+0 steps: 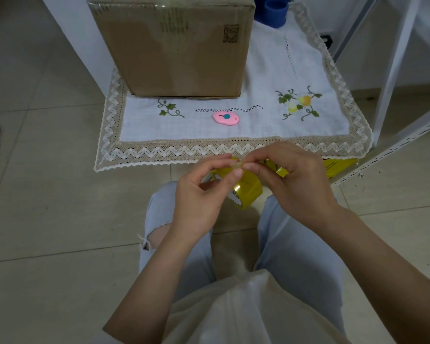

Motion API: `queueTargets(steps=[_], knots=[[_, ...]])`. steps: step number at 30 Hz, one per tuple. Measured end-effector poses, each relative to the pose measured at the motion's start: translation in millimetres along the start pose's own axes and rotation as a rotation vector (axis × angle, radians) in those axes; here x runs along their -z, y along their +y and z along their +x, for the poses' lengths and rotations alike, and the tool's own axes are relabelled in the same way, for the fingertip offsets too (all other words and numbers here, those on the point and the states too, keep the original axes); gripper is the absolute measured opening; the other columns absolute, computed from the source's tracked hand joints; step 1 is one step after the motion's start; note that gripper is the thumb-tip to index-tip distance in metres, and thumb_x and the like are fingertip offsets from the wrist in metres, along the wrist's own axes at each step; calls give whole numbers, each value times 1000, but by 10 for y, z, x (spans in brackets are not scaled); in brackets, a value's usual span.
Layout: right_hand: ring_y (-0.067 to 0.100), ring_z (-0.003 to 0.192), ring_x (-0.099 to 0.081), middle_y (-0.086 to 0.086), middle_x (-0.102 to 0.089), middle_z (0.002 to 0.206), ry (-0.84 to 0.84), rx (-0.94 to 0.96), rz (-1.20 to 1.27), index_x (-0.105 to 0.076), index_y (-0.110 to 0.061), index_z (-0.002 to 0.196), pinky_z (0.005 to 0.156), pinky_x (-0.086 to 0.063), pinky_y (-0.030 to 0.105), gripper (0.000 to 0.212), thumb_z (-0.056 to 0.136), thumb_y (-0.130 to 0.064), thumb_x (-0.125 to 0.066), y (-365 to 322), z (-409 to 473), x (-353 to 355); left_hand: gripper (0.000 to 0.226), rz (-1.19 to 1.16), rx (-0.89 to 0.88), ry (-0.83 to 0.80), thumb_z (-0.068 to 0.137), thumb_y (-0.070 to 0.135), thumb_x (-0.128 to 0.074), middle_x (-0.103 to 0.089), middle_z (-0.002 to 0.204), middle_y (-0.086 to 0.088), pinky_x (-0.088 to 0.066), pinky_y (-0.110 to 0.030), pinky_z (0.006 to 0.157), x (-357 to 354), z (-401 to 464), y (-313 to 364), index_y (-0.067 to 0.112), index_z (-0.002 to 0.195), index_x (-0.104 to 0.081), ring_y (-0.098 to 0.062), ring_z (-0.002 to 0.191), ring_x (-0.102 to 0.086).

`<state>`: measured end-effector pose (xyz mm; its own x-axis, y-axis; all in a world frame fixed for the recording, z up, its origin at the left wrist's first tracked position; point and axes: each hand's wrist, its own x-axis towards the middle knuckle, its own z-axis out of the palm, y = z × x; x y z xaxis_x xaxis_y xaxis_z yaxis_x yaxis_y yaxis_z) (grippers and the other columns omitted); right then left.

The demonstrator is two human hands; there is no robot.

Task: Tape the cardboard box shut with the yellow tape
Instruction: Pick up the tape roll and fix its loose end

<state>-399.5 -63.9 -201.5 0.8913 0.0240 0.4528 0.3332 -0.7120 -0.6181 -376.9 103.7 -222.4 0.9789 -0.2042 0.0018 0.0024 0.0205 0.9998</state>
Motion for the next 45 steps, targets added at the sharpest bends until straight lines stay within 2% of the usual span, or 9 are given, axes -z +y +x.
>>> queueTargets(steps=[5, 10, 15, 19, 23, 29, 32, 37, 45], knots=[[5, 82, -67, -10, -71, 86, -20, -76, 118, -75, -16, 92, 75, -54, 27, 10, 85, -22, -70, -46, 54, 28, 12, -90, 129, -24, 72, 36, -72, -71, 104, 22, -47, -47, 103, -47, 8, 18, 30, 82, -71, -13, 122, -58], [4, 82, -68, -9, -73, 85, -72, -245, 278, -74, -18, 90, 79, -53, 21, 9, 81, -21, -73, -71, 88, 61, 17, -218, 250, -25, 72, 32, -69, -62, 130, -8, -46, -56, 102, -85, -3, 45, 22, 86, -70, -22, 120, -61], [1, 78, -68, -14, -74, 81, -146, -329, 342, -74, -18, 89, 76, -52, 17, 6, 83, -18, -72, -81, 110, 78, 19, -219, 241, -38, 76, 31, -66, -65, 128, -5, -45, -33, 105, -108, 9, 76, 18, 90, -70, -7, 118, -60], [4, 83, -70, -12, -75, 83, -166, -393, 445, -72, -20, 96, 77, -52, 14, 11, 90, -18, -63, -97, 129, 90, 18, -206, 259, 15, 83, 27, -65, -70, 115, -10, -49, -29, 89, -118, 11, 69, 13, 94, -71, -12, 100, -64], [7, 87, -68, -3, -72, 94, -160, -414, 374, -67, -19, 113, 75, -50, 13, 22, 92, -23, -61, -88, 97, 69, 12, -212, 287, 59, 89, 21, -64, -71, 90, 1, -51, -27, 81, -129, 17, 83, 14, 95, -71, -9, 87, -63], [1, 62, -59, -5, -68, 72, -71, -416, 395, -60, -17, 101, 64, -44, 12, 17, 87, -14, -68, -132, 55, 36, 9, -213, 319, 105, 88, 22, -66, -71, 90, 2, -51, -24, 78, -148, 38, 149, 16, 92, -72, -7, 86, -64], [0, 69, -62, -4, -69, 78, -73, -371, 366, -67, -16, 96, 69, -46, 12, 10, 88, -12, -67, -152, 59, 9, 16, -240, 352, 116, 89, 27, -65, -67, 83, -3, -50, -24, 69, -156, 41, 173, 12, 89, -70, -11, 78, -61], [-1, 79, -66, -9, -71, 82, -65, -377, 314, -73, -21, 102, 80, -51, 13, 28, 75, -18, -80, -179, 56, 6, 18, -256, 354, 144, 91, 27, -63, -62, 77, -4, -48, -23, 61, -160, 60, 203, 11, 83, -65, -11, 71, -57], [6, 77, -65, -5, -68, 81, -6, -179, 47, -74, -21, 98, 74, -54, 27, 22, 77, -25, -79, -103, 42, -33, 26, -241, 337, 167, 89, 26, -66, -56, 68, 0, -44, -23, 60, -175, 67, 224, 17, 67, -55, -12, 68, -52]])
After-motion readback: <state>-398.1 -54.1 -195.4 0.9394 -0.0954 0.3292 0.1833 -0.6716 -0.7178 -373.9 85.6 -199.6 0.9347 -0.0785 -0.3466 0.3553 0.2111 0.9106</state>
